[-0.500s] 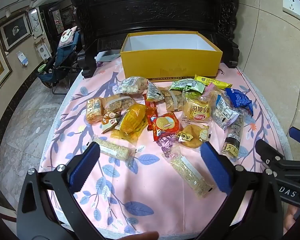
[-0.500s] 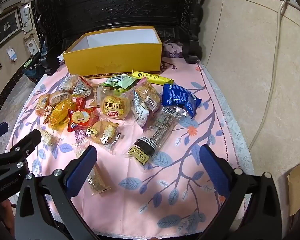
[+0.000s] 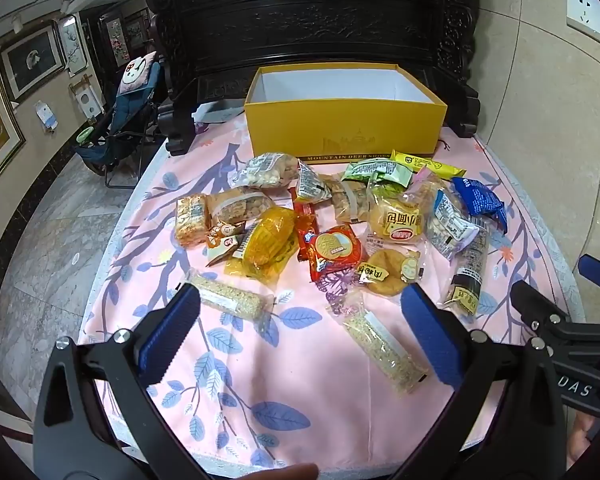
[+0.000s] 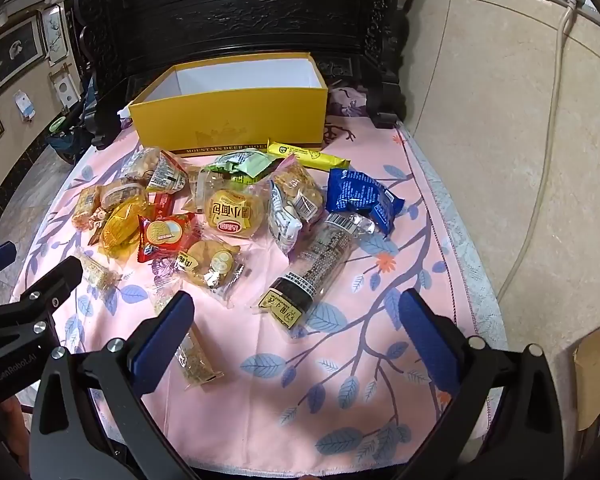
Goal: Organize snacks
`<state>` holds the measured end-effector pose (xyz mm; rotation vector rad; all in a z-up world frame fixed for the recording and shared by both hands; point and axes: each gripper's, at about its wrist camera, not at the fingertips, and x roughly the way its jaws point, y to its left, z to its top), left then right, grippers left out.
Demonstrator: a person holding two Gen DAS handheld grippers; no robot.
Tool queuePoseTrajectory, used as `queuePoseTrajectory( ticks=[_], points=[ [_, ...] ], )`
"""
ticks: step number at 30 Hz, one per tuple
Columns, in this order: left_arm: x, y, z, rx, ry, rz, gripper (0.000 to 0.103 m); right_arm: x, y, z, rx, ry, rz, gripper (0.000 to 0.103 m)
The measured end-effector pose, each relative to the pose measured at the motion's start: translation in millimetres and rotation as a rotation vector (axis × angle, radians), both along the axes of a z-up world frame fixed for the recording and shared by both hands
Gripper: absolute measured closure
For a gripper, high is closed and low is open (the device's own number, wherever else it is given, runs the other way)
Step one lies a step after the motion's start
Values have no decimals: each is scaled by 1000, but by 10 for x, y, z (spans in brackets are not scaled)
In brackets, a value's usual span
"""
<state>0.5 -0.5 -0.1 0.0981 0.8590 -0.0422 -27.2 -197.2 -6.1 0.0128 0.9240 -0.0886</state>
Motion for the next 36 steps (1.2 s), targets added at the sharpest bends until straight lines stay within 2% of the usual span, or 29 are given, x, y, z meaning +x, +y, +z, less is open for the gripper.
queuePoseTrajectory(
  ticks=[36],
  points=[
    [2,164,-34,-17,11,28,2,19,119,-38,-11,17,14,1]
  ],
)
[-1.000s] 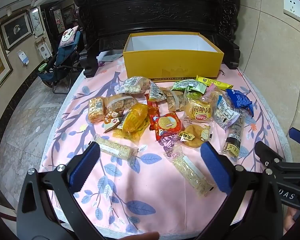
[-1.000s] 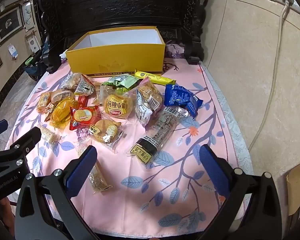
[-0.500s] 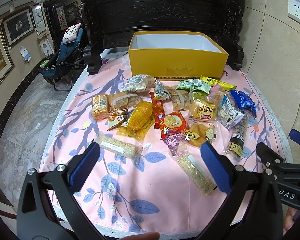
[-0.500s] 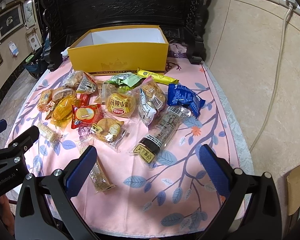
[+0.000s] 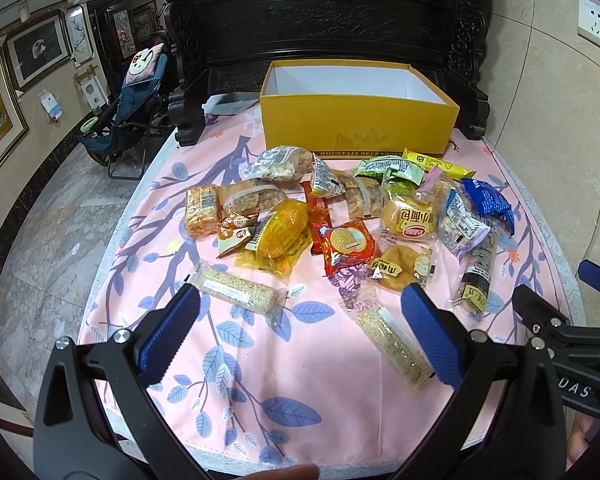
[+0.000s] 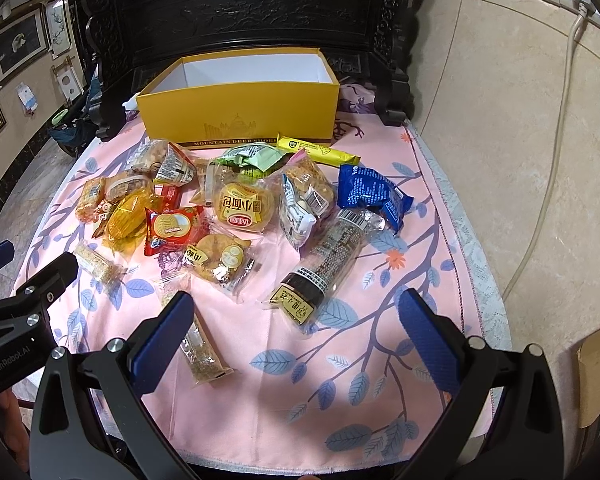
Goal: Organize snacks
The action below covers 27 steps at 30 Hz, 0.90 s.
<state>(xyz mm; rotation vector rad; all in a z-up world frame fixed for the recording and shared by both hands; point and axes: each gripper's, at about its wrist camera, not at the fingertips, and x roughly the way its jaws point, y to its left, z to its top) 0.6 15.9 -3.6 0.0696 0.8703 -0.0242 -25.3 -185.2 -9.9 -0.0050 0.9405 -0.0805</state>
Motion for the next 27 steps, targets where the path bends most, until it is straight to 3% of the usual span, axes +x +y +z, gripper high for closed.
queuePoseTrajectory(
  ticks=[27],
  points=[
    [-19,154,-32,-9,7,20,2,22,156,-45,8,13,30,1]
  ],
)
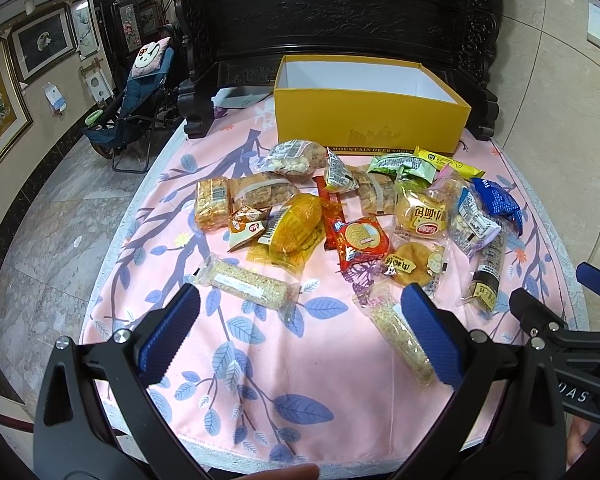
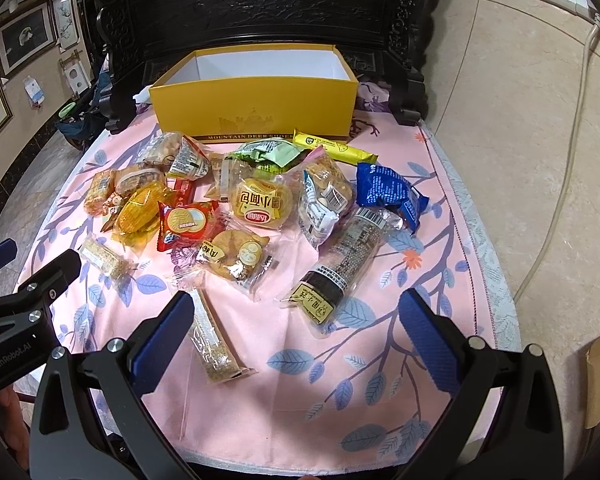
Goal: Organize snacks
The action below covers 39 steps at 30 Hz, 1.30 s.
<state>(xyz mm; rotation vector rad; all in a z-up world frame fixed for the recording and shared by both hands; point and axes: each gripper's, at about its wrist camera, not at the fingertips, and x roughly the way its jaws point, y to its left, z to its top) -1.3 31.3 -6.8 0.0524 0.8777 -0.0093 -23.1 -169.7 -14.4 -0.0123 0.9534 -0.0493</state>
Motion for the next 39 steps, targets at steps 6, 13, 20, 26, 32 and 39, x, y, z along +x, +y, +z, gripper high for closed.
queuePoseTrajectory(
  ticks=[6,13,20,26,32,39],
  points=[
    [0,32,-20,-2,2,4,2,5,26,-17,-2,3,3,1],
    [32,68,-63,-5,13,10,2,1,26,-14,8,13,13,1],
    [126,299,-124,-4,28,80,2,56,97,-195,43,79,78,1],
    [145,594,-205,1,45,154,2,172,388,-607,120,190,198,1],
    [128,713,-293,4,64,173,2,267,707,-1043,73,261,277,1],
    [156,738,-374,2,76,156,2,261,798,-1303,4,271,288,1]
  ],
)
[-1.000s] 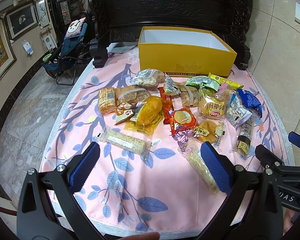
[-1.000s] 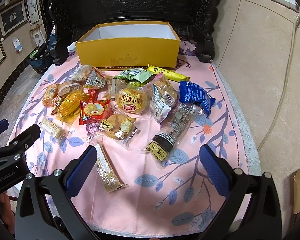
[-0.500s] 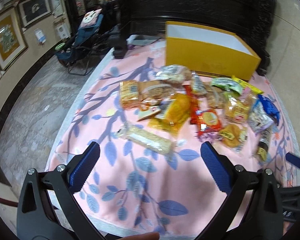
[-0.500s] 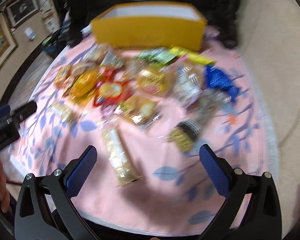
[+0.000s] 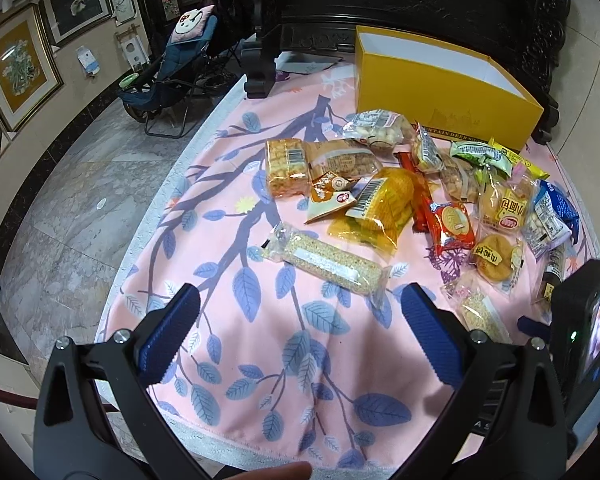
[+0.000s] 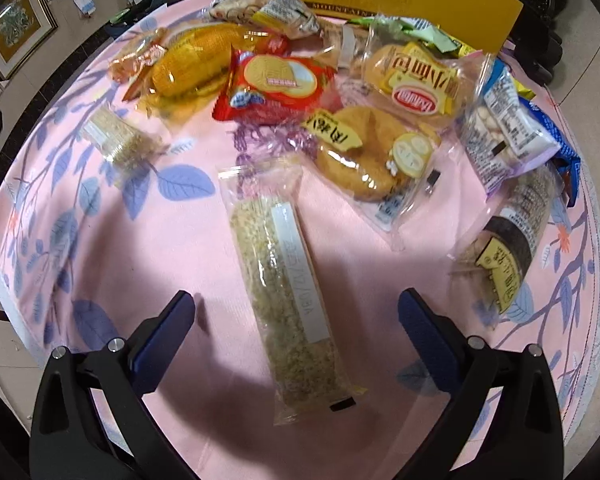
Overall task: Organize snacks
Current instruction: 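Lower the right gripper onto the long clear rice-cracker bar and close it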
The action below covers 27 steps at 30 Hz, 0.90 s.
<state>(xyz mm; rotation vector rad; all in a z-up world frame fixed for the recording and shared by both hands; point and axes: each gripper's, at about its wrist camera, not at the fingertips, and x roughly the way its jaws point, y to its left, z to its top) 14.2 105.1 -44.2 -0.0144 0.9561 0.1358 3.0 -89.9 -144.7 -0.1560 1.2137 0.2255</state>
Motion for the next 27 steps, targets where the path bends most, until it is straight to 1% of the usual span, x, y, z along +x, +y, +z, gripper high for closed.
queuePoseTrajectory(
  ticks=[3,5,6,8,9,10,12,14,16,18,20,22,23,25,27],
  points=[
    [36,-1,-13,-12,-1,-2,2,-31,-4,-16,13,-30,4,1],
    [53,-10,-34,-31,6,-23,2,-46,-14,-12,17,-54,-5,1],
    [59,-15,-44,-40,11,-36,2,-63,-20,-11,21,-68,-7,3],
    [57,2,-67,-47,12,-54,2,-123,-4,25,31,-96,13,14],
    [50,16,-77,-44,9,-55,2,-153,12,47,38,-110,26,29],
    [43,36,-93,-40,8,-52,2,-183,18,71,45,-120,35,46],
    [55,95,-138,-62,26,-37,2,-191,22,95,54,-128,36,63],
    [82,153,-183,-124,43,-3,2,-171,9,99,57,-126,40,67],
    [120,179,-220,-185,39,49,2,-177,-16,101,67,-121,46,71],
    [189,157,-245,-204,39,77,2,-211,-47,104,76,-115,59,72],
    [330,81,-244,-164,40,63,2,-256,-75,106,79,-116,72,73],
    [477,-9,-226,-92,44,30,2,-276,-97,108,95,-115,73,73],
    [588,-90,-219,-54,44,-2,2,-276,-105,109,102,-116,72,73],
    [707,-192,-236,-36,51,-34,2,-273,-119,112,112,-118,72,73],
    [854,-353,-284,-27,57,-104,2,-272,-128,114,121,-119,70,73]
  ],
)
